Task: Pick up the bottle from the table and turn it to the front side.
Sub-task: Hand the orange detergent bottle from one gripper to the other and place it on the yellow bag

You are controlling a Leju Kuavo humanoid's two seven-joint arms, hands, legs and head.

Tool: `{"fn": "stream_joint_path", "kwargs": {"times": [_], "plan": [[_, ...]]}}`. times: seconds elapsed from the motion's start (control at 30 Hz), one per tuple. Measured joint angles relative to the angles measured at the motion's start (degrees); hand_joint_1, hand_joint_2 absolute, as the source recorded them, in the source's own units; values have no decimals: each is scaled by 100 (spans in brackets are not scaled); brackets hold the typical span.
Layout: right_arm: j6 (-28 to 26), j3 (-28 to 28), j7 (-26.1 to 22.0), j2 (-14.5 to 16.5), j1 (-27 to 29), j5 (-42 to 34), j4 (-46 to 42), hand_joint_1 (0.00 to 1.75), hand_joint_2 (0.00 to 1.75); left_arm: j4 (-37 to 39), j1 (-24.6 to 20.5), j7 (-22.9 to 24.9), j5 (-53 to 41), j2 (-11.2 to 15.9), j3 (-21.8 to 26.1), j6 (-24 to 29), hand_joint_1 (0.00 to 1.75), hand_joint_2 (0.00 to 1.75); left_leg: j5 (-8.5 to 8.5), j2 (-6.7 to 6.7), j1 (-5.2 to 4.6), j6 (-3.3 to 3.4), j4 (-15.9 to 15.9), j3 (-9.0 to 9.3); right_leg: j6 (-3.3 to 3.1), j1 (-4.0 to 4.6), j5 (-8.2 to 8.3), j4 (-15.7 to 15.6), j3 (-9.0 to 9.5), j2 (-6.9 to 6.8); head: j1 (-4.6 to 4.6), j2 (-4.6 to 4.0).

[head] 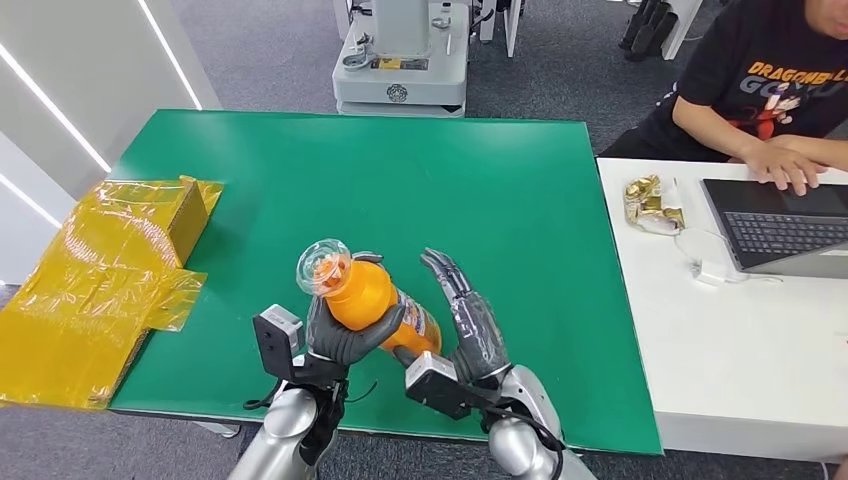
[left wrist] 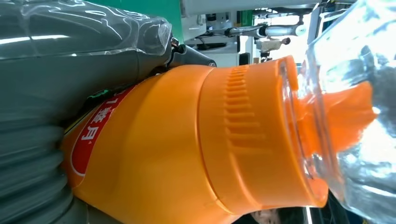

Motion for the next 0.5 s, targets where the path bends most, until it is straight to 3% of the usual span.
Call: {"fn": "stream_joint_path", "kwargs": {"times": [0.3, 0.5], "plan": [[-308, -304, 205, -68, 157, 8, -211, 0, 175, -83, 82, 29, 0, 19, 6, 47, 175, 175, 0, 1, -1, 0, 0, 0, 0, 0, 0, -1, 0, 1, -1, 0], [-505, -438, 98, -96, 262, -42, -389, 0, 175, -120, 90, 84, -21, 18, 6, 80, 175, 175, 0, 1, 0, 0, 0, 0, 0, 0, 0, -1, -1, 1, -1, 0]]}}
